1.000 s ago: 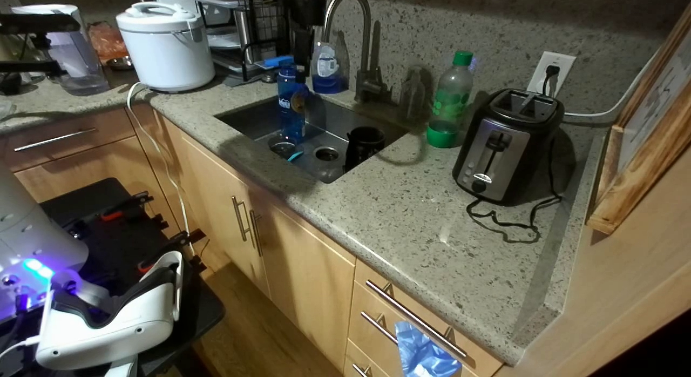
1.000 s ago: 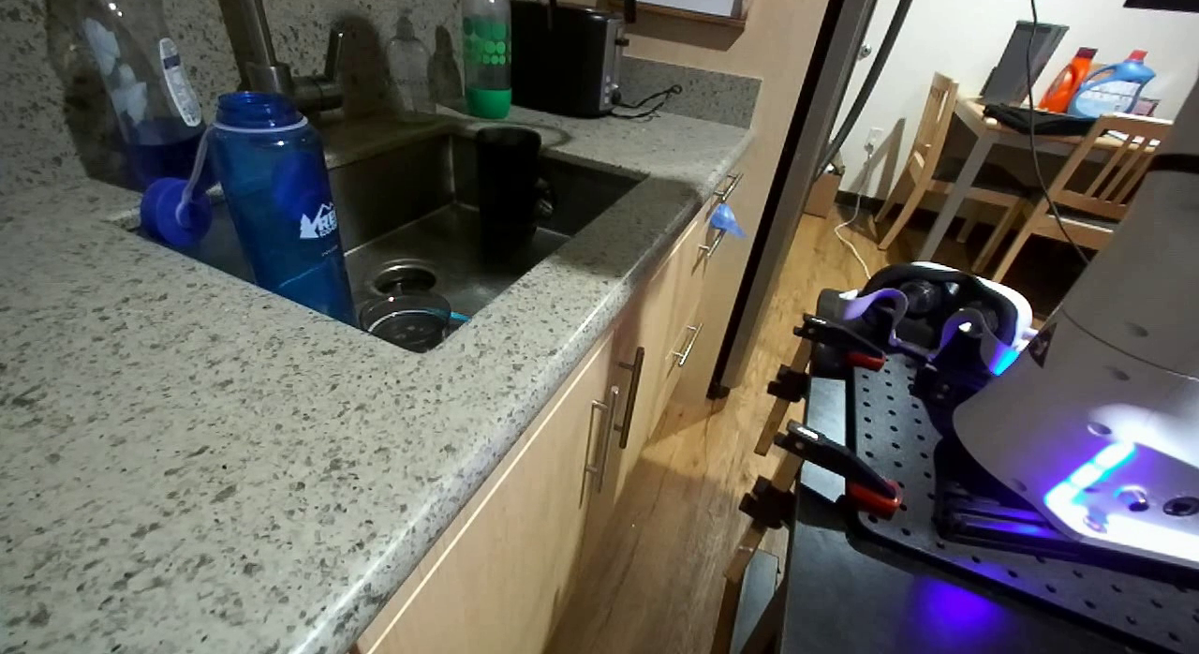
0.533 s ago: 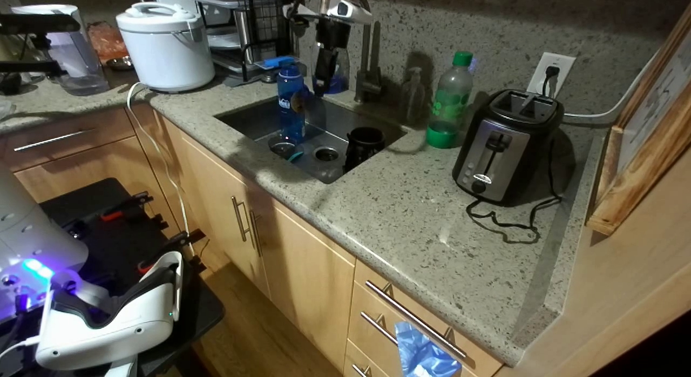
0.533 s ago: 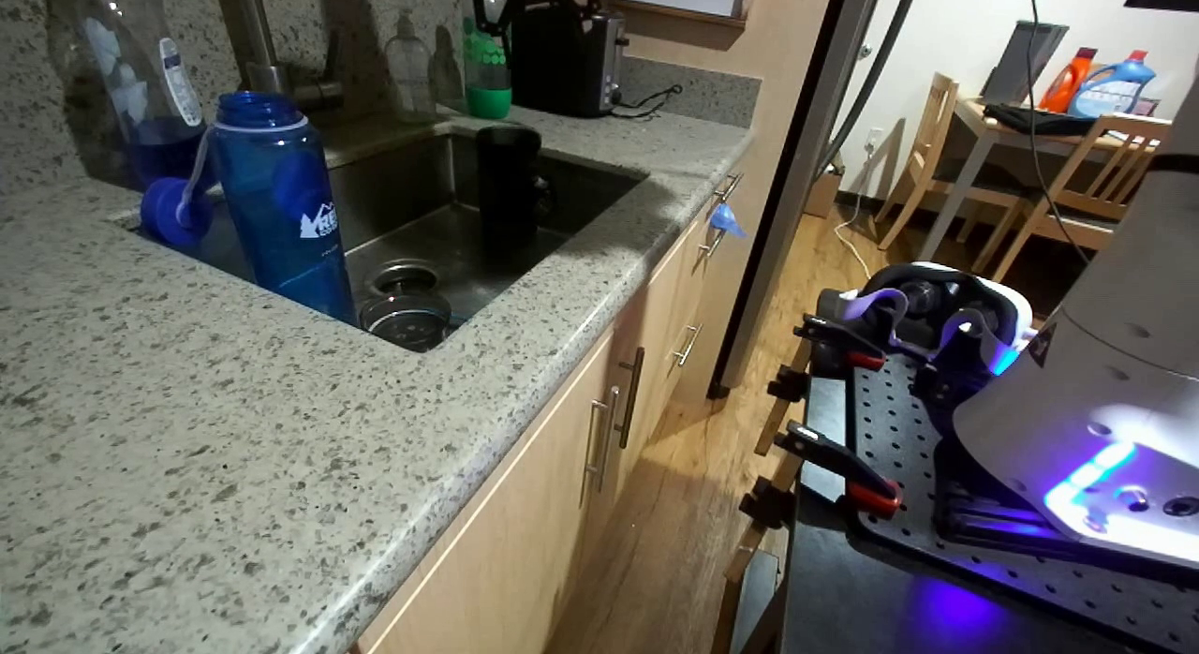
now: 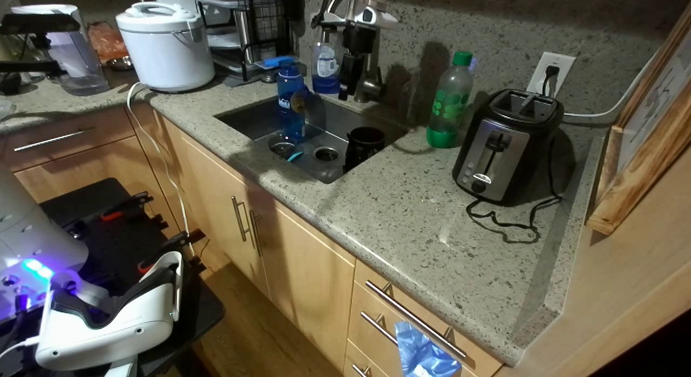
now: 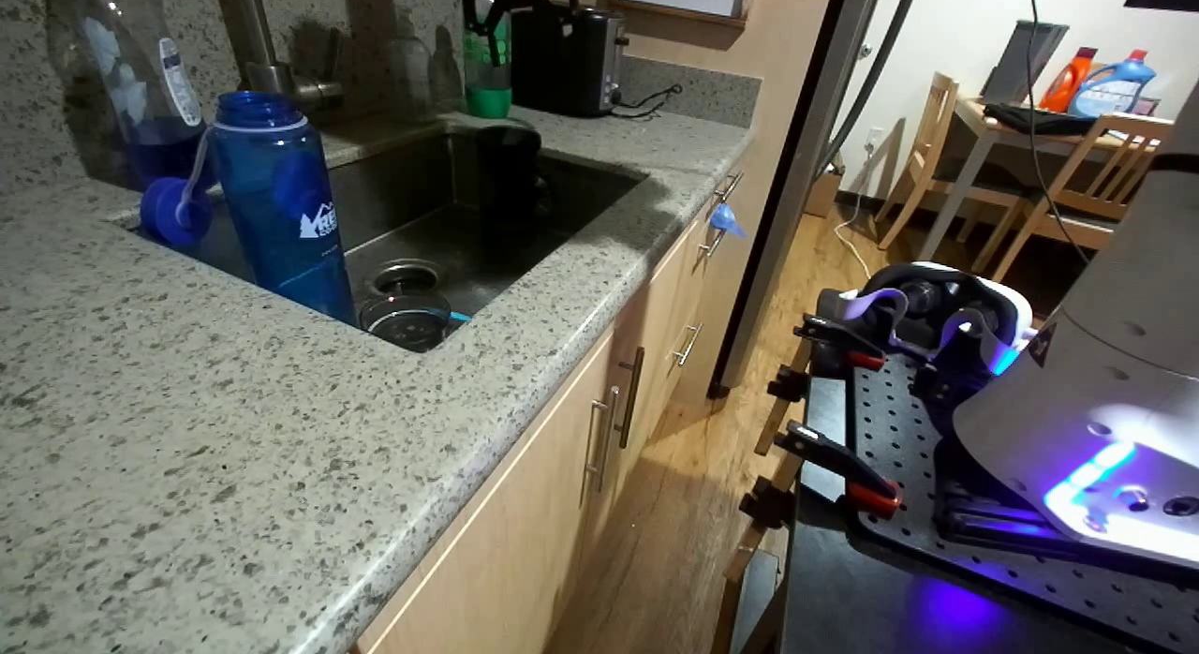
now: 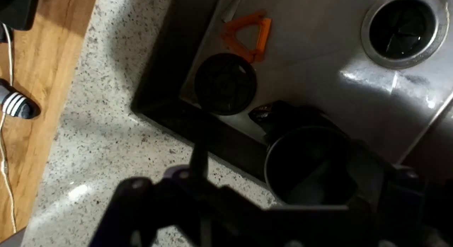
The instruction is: Remove the cup from the sink and put it on the countertop near the toaster
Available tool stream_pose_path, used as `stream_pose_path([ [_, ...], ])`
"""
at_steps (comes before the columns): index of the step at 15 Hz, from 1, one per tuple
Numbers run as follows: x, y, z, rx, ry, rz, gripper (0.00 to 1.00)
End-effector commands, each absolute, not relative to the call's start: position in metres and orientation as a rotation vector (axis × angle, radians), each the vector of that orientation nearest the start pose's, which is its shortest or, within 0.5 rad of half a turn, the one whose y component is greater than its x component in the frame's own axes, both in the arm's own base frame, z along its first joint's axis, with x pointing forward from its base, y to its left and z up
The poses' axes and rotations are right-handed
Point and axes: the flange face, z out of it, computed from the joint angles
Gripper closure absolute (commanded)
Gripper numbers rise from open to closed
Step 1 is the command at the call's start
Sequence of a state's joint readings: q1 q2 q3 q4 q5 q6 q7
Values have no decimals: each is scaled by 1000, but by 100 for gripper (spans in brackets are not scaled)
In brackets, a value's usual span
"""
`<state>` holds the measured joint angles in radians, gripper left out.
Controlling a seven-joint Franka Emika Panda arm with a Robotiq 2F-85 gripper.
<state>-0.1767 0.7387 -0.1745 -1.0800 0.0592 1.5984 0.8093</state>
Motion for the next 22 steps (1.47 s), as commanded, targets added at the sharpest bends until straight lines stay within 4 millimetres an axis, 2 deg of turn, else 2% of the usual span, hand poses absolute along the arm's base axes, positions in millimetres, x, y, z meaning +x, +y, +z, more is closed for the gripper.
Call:
stream_pose_path([
  [1,703,-239,377,-2632,1826,293,0],
  [4,701,-258,365,-2590,1854,297,0],
  [7,702,-264,351,-2579,1872,322,0],
  [9,696,-266,349,-2618,1837,323,0],
  [11,698,-265,343,-2621,1835,331,0],
  [15,698,-262,342,-2630,1819,326,0],
  [22,720,-249,307,-2671,1832,212,0],
])
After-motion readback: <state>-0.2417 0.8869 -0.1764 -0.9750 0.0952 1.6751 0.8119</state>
